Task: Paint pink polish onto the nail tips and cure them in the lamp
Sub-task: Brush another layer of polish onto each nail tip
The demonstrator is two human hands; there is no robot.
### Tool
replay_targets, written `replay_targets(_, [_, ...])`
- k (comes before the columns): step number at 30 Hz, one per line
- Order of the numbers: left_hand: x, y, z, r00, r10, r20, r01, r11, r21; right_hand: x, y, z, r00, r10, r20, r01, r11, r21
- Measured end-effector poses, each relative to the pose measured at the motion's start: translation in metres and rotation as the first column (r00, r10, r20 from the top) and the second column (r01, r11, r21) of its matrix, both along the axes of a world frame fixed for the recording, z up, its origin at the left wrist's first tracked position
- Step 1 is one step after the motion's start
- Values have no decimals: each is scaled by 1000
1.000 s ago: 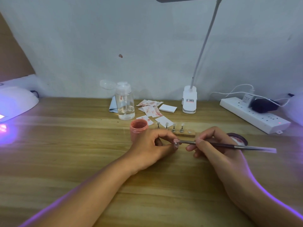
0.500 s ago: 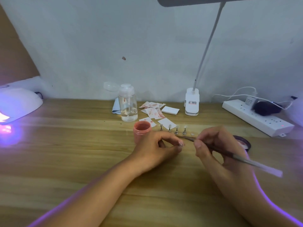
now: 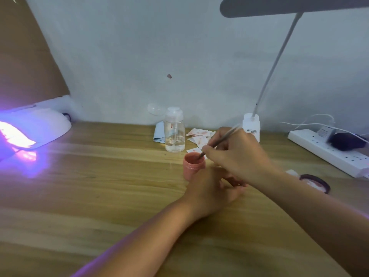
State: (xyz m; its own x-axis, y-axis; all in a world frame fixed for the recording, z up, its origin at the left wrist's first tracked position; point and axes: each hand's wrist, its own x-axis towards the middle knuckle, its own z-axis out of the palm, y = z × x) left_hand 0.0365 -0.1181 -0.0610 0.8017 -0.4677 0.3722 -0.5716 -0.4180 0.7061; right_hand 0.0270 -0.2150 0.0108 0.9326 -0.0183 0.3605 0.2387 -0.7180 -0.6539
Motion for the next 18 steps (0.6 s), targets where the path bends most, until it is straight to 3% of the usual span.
replay_targets(3, [0,-1,-2,1000,23,22,-23,999,28,7,6,-6,998,-28,-48,22,992,-128])
replay_targets(8, [0,-5,1,1000,14,19,-15,999,41,4,0,-4,999,-26,-35,22,994,-103])
replay_targets(11, [-1,-5,1,1000,2,-24,-1,998,55,-13,-13,-1,997,25,77,-38,985,170])
replay_targets(14, [-1,-5,0,998,-10,-57,10,1000,3,-41,-38,-6,984,49,169,-134,831,540])
replay_targets(18, [-1,-7,0,996,-11,-88,7,999,-47,-72,-76,-30,995,-5,97,-69,665,744])
